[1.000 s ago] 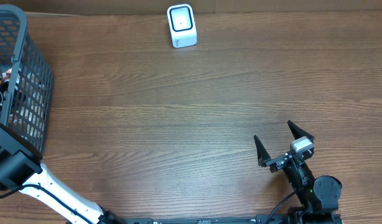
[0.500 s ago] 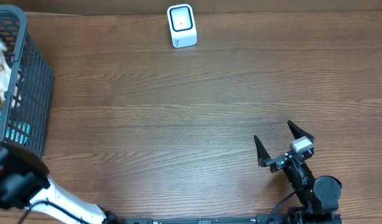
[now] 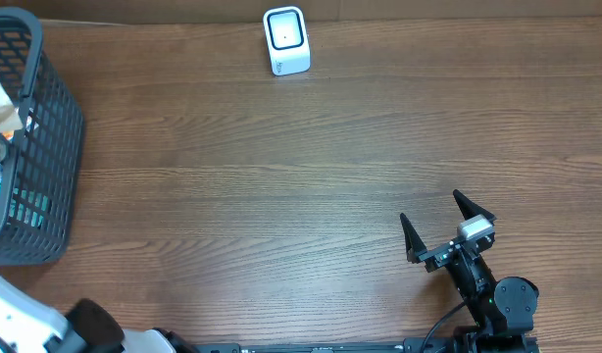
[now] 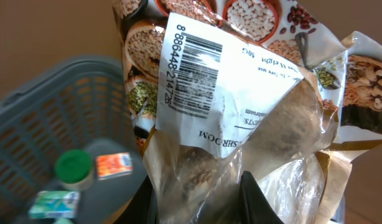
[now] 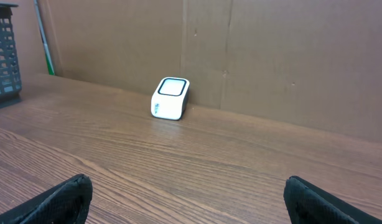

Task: Scan the item barcode
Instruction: 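Carry the bean bag to the table centre and release it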

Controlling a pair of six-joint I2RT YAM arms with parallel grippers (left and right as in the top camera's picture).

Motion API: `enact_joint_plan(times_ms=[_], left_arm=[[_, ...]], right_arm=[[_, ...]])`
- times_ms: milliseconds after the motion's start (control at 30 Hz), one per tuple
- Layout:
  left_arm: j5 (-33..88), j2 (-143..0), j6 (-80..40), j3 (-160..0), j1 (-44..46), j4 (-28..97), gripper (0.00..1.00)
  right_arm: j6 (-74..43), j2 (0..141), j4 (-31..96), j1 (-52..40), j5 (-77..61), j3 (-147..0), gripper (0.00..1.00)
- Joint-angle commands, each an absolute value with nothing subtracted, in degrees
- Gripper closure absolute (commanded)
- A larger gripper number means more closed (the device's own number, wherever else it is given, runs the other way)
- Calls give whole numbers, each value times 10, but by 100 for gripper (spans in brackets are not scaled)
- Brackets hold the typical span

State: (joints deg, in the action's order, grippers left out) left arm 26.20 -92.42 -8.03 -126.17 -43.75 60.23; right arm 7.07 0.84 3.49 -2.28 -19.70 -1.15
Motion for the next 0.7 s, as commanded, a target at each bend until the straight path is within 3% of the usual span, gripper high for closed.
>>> enact_joint_plan(times_ms=[0, 367, 667], left_arm=[[324, -897, -95, -1274, -410, 628, 96], [309, -919, -77, -1218, -237, 745, 96], [180, -960, -77, -1067, -103, 762, 96]], right_arm=[[67, 2, 30, -22, -201, -4, 0], [67, 2, 30, -22, -201, -4, 0], [67, 2, 30, -22, -201, -4, 0]])
